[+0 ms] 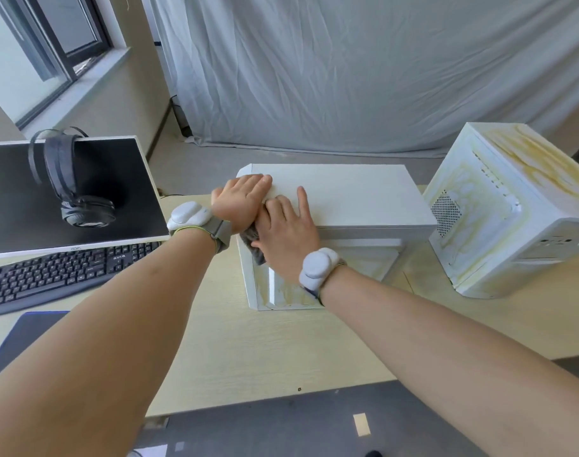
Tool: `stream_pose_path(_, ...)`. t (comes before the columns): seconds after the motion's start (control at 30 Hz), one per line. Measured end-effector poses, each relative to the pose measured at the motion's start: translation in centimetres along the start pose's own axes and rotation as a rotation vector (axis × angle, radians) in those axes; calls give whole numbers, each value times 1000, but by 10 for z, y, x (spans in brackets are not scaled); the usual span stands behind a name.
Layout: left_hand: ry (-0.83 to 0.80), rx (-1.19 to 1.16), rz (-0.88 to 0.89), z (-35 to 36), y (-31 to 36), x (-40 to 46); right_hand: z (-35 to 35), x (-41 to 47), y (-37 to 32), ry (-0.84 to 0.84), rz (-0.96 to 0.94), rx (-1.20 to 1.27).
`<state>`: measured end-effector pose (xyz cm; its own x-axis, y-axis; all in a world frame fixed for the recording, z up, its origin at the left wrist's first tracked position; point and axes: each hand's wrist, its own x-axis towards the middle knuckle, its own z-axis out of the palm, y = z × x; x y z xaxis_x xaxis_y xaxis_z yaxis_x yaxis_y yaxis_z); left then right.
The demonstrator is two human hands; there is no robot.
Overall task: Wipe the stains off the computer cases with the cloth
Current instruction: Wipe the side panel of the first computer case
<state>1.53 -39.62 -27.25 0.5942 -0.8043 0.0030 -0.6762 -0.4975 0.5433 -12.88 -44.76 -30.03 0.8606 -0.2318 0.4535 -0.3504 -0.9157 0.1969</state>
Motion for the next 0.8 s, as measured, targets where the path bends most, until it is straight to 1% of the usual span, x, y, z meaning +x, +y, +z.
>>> stream_pose_path(0.07,30,203,27,-2,12,-7,-1,-8,23,2,-22,7)
stream_pose_path(0.13,38,363,7,5,24,-10,-6,-20,51,-22,0,13)
stream_pose_path(0.23,139,472,-47,21,42,-10,-9,-42,93,-60,37,-4)
stream_pose_path(0.27,151,497,-64,27,50,-9,-10,-51,110,-61,43,-6)
stream_pose_path(0.3,151,525,-93,32,59,-7,-11,-61,128,-69,51,-5)
stream_pose_path(0.4,88,580,-270,36,80,-1,-10,-84,172,-60,55,13)
stream_pose_path(0.43,94,601,-286,42,91,1,-12,-93,188,-59,53,20)
stream_pose_path(0.47,109,605,-264,48,104,3,-13,-101,203,-55,42,29)
stream_pose_path(0.53,125,559,-106,56,124,6,-12,-110,219,-45,25,58)
stream_pose_path(0.6,76,419,61,70,156,8,-12,-119,236,-52,20,99)
stream_pose_path(0.67,27,275,152,82,178,10,-10,-123,245,-42,20,133)
stream_pose_path(0.73,18,192,168,98,193,12,-9,-130,257,3,56,185)
stream_pose_path(0.8,25,88,121,106,196,12,-9,-138,265,34,132,296)
